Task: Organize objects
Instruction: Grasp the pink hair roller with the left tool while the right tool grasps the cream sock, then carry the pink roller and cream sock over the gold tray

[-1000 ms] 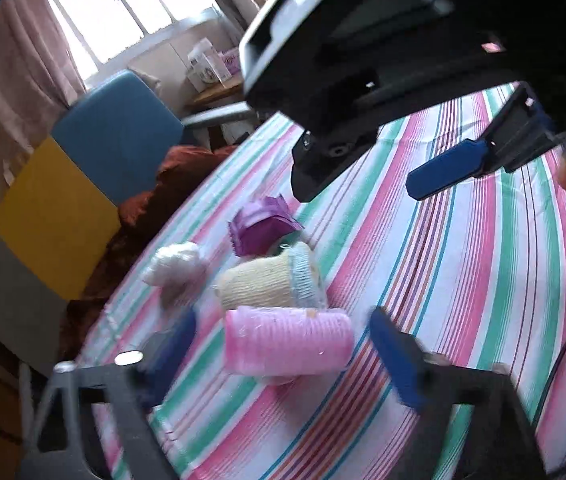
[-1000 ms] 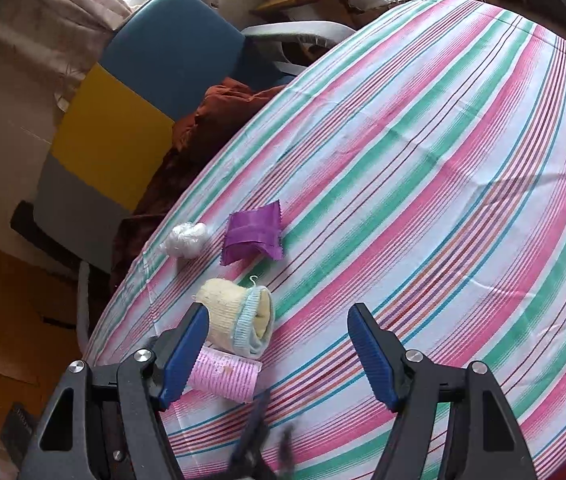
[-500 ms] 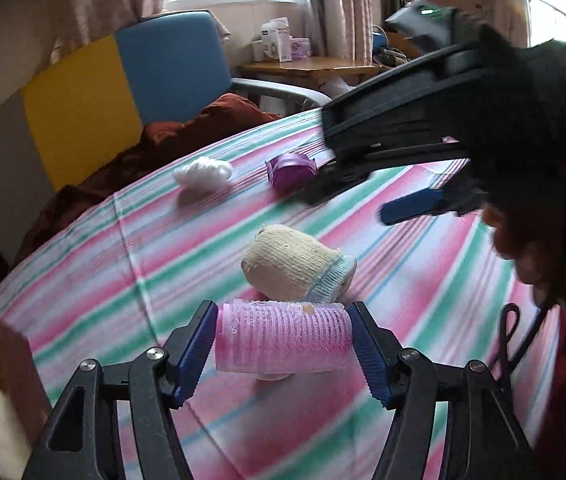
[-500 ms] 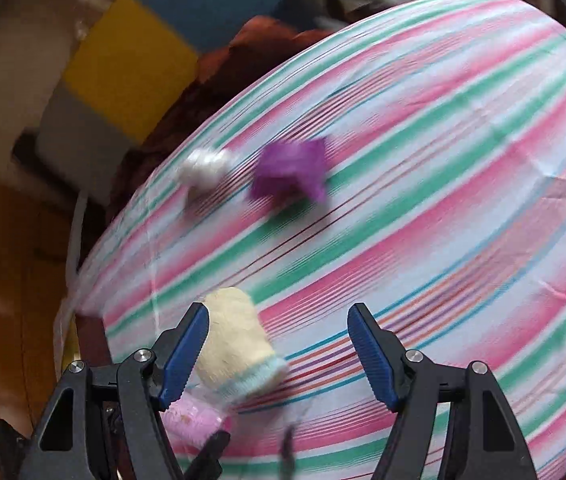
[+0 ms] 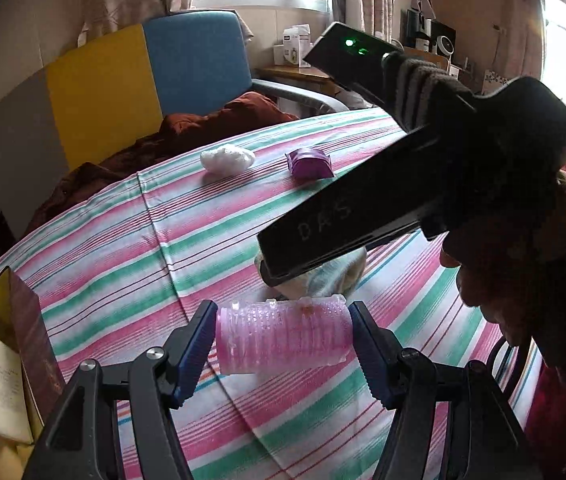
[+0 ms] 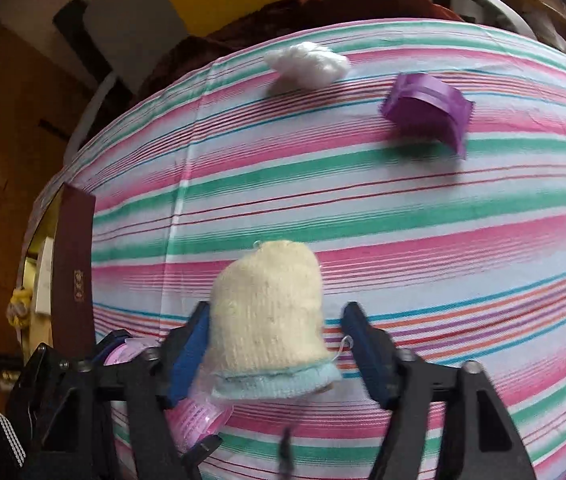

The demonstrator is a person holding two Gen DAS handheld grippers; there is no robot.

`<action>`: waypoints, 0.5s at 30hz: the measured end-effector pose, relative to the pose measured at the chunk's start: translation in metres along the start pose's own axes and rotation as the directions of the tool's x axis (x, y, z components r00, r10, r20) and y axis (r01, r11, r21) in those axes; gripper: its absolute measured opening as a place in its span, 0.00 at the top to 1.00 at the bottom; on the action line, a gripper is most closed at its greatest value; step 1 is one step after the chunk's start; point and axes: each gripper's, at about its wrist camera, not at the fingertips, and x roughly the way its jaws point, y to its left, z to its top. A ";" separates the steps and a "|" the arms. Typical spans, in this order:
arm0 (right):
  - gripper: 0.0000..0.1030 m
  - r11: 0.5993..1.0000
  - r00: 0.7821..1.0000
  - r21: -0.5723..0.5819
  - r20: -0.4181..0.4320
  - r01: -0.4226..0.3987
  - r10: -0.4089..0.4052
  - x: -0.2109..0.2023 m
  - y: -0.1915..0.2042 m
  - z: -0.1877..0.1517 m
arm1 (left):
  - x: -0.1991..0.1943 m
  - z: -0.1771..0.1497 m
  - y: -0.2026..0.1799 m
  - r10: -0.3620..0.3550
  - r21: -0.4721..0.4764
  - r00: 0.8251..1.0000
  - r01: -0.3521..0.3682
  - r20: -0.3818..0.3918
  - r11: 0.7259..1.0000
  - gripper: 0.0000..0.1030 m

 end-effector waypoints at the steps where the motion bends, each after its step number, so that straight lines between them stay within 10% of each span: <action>1: 0.48 1.000 1.000 -0.016 0.012 0.020 -0.020 -0.002 0.001 -0.002 | -0.002 -0.002 0.000 0.004 -0.002 1.000 -0.004 0.000 1.000 0.35; 8: 0.48 0.973 0.975 -0.080 0.072 0.217 -0.211 -0.001 0.005 -0.002 | -0.001 -0.025 0.014 0.012 -0.066 0.997 -0.017 -0.071 0.998 0.37; 15: 0.49 0.970 0.972 -0.101 0.099 0.222 -0.213 -0.009 0.006 0.000 | -0.021 -0.033 0.013 0.021 -0.074 0.998 -0.026 -0.056 0.997 0.37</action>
